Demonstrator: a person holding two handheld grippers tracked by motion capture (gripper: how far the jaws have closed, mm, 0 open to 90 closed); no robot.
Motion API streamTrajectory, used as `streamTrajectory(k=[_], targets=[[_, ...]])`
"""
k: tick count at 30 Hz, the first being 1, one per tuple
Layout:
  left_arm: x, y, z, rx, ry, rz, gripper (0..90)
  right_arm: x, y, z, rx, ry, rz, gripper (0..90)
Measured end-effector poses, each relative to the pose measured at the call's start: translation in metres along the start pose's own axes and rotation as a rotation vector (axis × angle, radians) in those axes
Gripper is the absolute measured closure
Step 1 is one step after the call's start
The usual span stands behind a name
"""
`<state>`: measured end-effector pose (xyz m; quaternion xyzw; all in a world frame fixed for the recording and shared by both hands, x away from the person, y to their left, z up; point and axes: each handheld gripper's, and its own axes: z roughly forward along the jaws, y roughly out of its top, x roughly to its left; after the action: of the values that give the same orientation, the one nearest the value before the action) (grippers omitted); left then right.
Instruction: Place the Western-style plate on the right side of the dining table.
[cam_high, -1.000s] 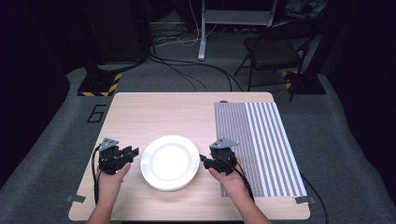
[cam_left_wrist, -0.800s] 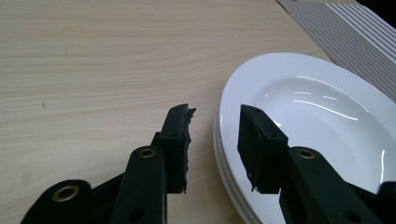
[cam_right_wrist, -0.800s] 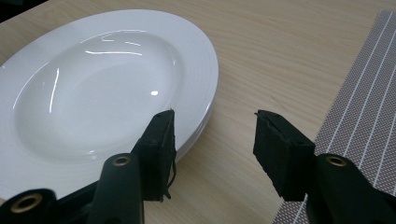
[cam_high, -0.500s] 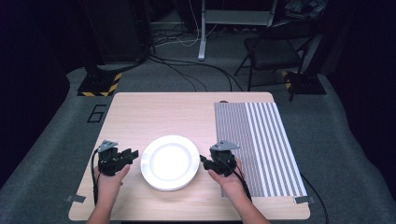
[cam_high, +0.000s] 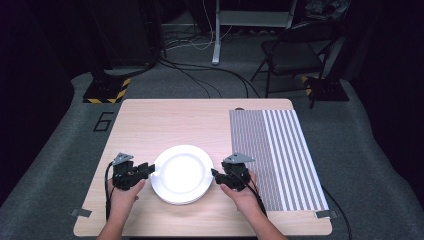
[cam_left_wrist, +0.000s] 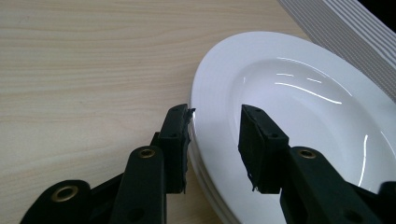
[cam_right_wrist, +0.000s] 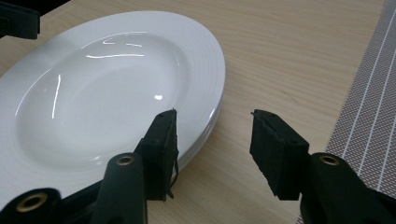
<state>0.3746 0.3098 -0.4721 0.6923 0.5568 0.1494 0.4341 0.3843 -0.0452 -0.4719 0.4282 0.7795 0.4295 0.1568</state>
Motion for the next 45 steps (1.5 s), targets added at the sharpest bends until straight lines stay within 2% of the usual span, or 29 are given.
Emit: streamTrajectory(k=[6,7,8,9,10,11,13,17,19,22,26,29,36,40,45], targets=[[0.002,0.000,0.001,0.009,-0.004,-0.025,66.3,-0.001,-0.001,0.002,0.006,0.012,0.020,50.7],[0.004,-0.001,0.003,0.027,-0.035,-0.073,66.9,-0.001,-0.002,0.002,0.009,0.013,0.024,50.7],[0.008,-0.001,0.004,0.041,-0.067,-0.095,67.7,-0.002,-0.002,0.002,0.012,0.014,0.019,50.7],[0.008,-0.001,0.004,0.041,-0.067,-0.095,68.0,-0.002,-0.002,0.002,0.012,0.014,0.019,50.7],[0.011,-0.001,0.004,0.048,-0.092,-0.117,68.0,-0.002,-0.002,0.003,0.013,0.014,0.019,50.7],[0.012,-0.002,0.005,0.043,-0.089,-0.133,69.1,-0.001,-0.002,0.003,0.013,0.014,0.020,50.6],[0.014,-0.003,0.005,0.042,-0.061,-0.136,71.8,-0.001,-0.002,0.003,0.014,0.013,0.022,50.6],[0.014,-0.003,0.004,0.038,-0.037,-0.138,73.8,-0.001,-0.002,0.004,0.015,0.012,0.021,50.5],[0.012,-0.003,0.004,0.035,-0.041,-0.142,76.0,-0.001,-0.003,0.004,0.016,0.014,0.027,50.5],[0.009,-0.003,0.004,0.032,-0.040,-0.127,79.2,-0.001,-0.003,0.004,0.014,0.012,0.029,50.7],[0.009,-0.004,0.006,0.039,-0.024,-0.115,82.6,-0.001,-0.004,0.004,0.004,0.010,0.036,51.0],[0.009,-0.004,0.007,0.040,-0.025,-0.118,82.7,-0.001,-0.004,0.004,-0.004,0.010,0.036,50.8],[0.006,-0.005,0.007,0.048,-0.015,-0.095,83.4,0.000,-0.004,0.004,-0.011,-0.012,0.045,51.0],[0.007,-0.005,0.007,0.054,-0.021,-0.095,83.3,0.000,-0.005,0.005,-0.006,0.015,0.059,55.9],[0.005,-0.006,0.006,0.049,-0.016,-0.091,83.1,0.001,-0.005,0.005,-0.017,0.013,0.043,61.0]])
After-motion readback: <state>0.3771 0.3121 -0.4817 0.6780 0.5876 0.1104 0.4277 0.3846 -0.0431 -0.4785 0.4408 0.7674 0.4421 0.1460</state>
